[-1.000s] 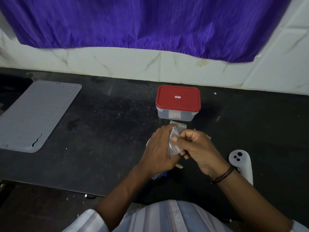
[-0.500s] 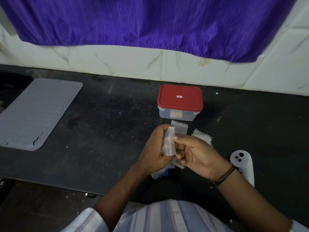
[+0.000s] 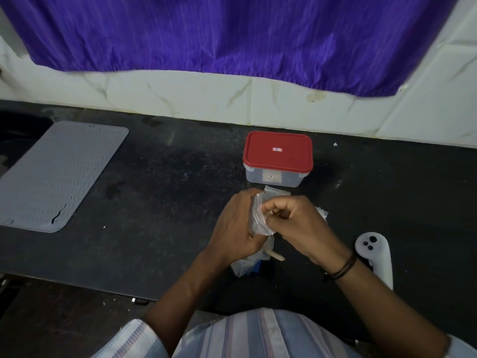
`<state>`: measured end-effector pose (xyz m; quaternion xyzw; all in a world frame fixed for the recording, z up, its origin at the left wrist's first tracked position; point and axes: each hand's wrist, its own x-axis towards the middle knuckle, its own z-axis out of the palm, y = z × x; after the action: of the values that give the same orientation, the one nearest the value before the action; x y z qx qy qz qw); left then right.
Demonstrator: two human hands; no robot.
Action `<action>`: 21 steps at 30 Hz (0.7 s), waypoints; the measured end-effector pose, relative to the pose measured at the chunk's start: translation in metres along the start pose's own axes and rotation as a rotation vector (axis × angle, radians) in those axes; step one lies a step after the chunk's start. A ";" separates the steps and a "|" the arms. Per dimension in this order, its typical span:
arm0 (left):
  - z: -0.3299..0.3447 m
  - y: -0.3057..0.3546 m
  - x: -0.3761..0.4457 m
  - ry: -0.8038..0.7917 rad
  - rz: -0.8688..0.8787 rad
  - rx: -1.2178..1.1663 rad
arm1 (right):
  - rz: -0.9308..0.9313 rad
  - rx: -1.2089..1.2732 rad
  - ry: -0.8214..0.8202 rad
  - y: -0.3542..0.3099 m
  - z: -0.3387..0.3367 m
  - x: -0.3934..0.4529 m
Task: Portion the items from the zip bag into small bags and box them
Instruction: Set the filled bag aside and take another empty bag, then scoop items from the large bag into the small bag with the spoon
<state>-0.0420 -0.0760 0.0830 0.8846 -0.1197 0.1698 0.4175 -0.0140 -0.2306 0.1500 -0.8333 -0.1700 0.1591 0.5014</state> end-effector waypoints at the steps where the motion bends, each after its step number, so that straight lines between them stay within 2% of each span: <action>1: -0.001 0.001 0.000 0.000 0.005 0.014 | -0.003 -0.039 -0.043 -0.002 -0.002 0.001; 4: -0.001 0.003 0.000 0.012 0.033 0.048 | -0.022 -0.204 -0.107 -0.006 -0.002 0.005; 9: 0.000 -0.002 0.000 0.029 0.005 0.054 | -0.016 -0.432 -0.021 -0.020 -0.001 0.010; 13: -0.005 0.000 0.000 0.045 0.022 0.035 | -0.157 -0.468 -0.119 -0.014 -0.001 0.015; 15: -0.009 0.000 0.001 0.094 -0.048 0.005 | -0.208 -0.300 -0.123 -0.009 -0.001 0.014; 17: -0.015 -0.002 0.003 0.172 -0.155 -0.002 | -0.219 -0.140 0.013 -0.003 -0.002 0.007; 19: -0.022 -0.007 0.002 0.212 -0.261 0.025 | -0.189 -0.167 0.078 0.010 -0.006 -0.004; 21: -0.028 -0.012 -0.003 0.195 -0.394 0.032 | -0.075 -0.330 -0.032 0.029 -0.008 -0.019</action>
<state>-0.0460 -0.0470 0.0901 0.8769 0.0990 0.1715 0.4379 -0.0240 -0.2584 0.1293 -0.8948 -0.2327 0.1236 0.3604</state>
